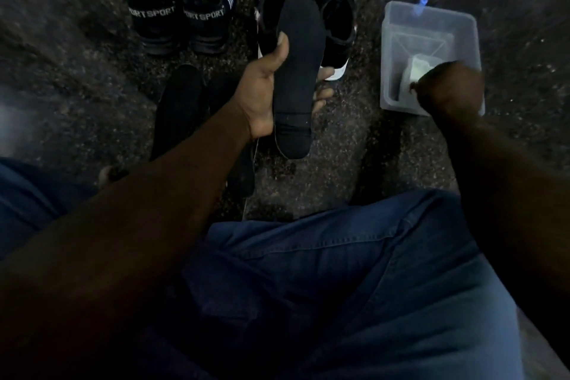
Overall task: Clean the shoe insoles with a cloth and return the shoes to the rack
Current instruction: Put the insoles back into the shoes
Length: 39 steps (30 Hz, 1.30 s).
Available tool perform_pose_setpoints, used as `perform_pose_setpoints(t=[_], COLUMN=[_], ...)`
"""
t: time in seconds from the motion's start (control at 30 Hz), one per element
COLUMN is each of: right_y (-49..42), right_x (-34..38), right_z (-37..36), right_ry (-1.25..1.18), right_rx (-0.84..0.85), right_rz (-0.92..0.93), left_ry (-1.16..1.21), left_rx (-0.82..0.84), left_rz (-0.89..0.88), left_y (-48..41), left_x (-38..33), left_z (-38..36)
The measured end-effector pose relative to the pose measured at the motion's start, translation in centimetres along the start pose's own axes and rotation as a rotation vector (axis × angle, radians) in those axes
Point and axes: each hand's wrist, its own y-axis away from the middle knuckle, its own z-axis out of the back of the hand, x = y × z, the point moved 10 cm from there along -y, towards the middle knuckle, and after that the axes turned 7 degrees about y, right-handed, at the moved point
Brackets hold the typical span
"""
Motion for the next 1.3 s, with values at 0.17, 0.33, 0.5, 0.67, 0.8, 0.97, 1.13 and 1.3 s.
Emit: perform_pose_setpoints(t=[0.17, 0.33, 0.5, 0.67, 0.8, 0.97, 1.13, 1.3], right_y=[5.5, 16.7, 20.7, 20.6, 19.1, 16.5, 18.0, 20.5], right_x=[5.4, 14.9, 17.2, 17.2, 15.1, 10.4, 12.4, 16.2], right_z=[5.6, 3.0, 3.6, 3.0, 2.4, 2.6, 4.9, 1.2], right_ry=[-0.520, -0.797, -0.573, -0.323, -0.162, -0.304, -0.562, -0.224], right_rx=[-0.147, 0.081, -0.130, -0.271, -0.289, -0.246, -0.357, -0.175], right_rz=[0.138, 0.454, 0.575, 0.612, 0.549, 0.320, 0.496, 0.711], left_ry=[0.064, 0.132, 0.124, 0.196, 0.263, 0.301, 0.266, 0.226], left_rx=[-0.064, -0.001, -0.110, -0.123, -0.135, -0.123, -0.117, -0.135], left_rz=[-0.014, 0.019, -0.058, -0.056, -0.072, -0.107, -0.094, -0.085], left_y=[0.2, 0.5, 0.2, 0.3, 0.4, 0.6, 0.8, 1.1], left_x=[0.5, 1.7, 1.1, 1.1, 0.8, -0.4, -0.1, 0.7], left_z=[0.7, -0.4, 1.1, 1.3, 1.5, 2.1, 1.9, 1.1])
